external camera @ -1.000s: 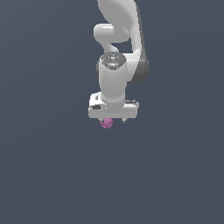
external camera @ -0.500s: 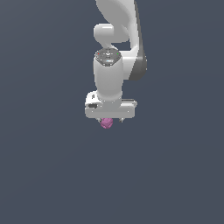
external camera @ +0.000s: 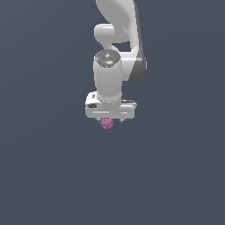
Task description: Pick up the object and move it to a goal position.
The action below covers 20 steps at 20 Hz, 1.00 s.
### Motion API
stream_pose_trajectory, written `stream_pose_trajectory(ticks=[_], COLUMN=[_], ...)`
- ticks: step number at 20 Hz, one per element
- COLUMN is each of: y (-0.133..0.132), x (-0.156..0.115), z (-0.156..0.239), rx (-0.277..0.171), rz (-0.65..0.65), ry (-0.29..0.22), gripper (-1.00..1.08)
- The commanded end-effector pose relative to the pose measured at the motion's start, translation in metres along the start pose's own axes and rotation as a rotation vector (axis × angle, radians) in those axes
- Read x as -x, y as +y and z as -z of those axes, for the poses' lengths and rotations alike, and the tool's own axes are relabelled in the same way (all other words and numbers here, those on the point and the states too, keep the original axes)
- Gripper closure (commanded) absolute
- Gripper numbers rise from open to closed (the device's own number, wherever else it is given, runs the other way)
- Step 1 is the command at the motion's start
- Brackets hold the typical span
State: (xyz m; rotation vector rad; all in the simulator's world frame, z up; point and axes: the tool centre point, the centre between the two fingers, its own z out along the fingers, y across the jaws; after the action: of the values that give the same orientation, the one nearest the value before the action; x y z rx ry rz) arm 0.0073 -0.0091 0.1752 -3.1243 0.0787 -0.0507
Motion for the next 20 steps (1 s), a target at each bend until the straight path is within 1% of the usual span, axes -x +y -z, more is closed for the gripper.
stream_pose_trajectory(ticks=[1,7,15,20], y=[0.001,0.007,0.018,0.024], x=[0.004,0.019,0.052,0.068], z=[-0.005,-0.024,-0.056,-0.071], rx=[0.000,0.003,0.012,0.018], rz=[-0.029,-0.143,-0.363,-0.469], ry=[-0.002,-0.009,-0.020,-0.024], gripper=[-0.92,-0.92,-0.92,-0.92])
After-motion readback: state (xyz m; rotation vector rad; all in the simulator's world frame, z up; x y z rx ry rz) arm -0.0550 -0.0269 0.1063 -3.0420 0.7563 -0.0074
